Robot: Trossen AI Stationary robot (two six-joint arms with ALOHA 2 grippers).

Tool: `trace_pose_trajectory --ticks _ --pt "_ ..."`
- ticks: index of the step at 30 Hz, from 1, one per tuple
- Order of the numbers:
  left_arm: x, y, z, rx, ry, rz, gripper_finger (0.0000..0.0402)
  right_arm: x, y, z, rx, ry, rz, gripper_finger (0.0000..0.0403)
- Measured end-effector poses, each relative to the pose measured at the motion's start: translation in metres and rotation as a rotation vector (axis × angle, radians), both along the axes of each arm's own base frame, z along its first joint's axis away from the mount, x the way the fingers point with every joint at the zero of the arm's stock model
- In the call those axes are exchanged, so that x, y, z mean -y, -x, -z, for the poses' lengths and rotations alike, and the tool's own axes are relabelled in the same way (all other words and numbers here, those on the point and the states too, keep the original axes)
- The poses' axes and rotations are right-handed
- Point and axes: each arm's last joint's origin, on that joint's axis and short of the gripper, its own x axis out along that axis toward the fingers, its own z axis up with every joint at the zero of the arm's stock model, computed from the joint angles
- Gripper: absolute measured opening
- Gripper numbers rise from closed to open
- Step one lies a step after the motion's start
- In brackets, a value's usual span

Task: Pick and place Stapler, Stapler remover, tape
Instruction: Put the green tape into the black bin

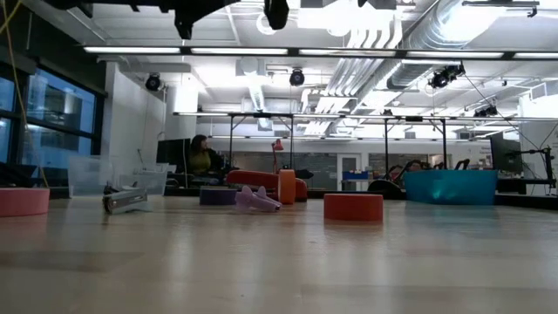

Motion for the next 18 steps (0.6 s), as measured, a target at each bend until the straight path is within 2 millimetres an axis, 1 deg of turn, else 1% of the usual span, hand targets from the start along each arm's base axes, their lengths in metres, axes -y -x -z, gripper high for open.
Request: trace_pose_trajectory --ticks 3,5,8,15,16,18 --pt "-0.0001 -0.0013 -0.0029 0.010 -0.016 -0.002 0.0188 -0.0001 0.0005 -0.0005 -0.001 -0.001 -0.004 0.0032" --pt "-0.0001 -0.0013 -0.0035 0.012 -0.024 -0.003 0.0174 -0.0002 0.0005 -0.0001 -0.006 -0.002 -0.005 0.0032" --pt "-0.0001 0.0000 -0.0046 0.017 -0.025 -0.006 0.0143 -0.0002 0.0005 0.0006 -0.013 -0.002 -0.005 0.0032" --pt "-0.0007 0.0001 -0.0048 0.018 -0.034 -0.023 0.0045 -0.0003 0.0005 0.0004 -0.015 -0.014 -0.011 0.0032" --pt "-0.0007 0.0001 -0.0048 0.017 -0.033 -0.024 0.0037 -0.0002 0.0005 0.0005 -0.016 -0.014 -0.010 0.0032" --pt "-0.0008 0.0001 -0.0048 0.017 -0.032 -0.023 0.0036 -0.0003 0.0005 0.0006 -0.017 -0.013 -0.011 0.0034"
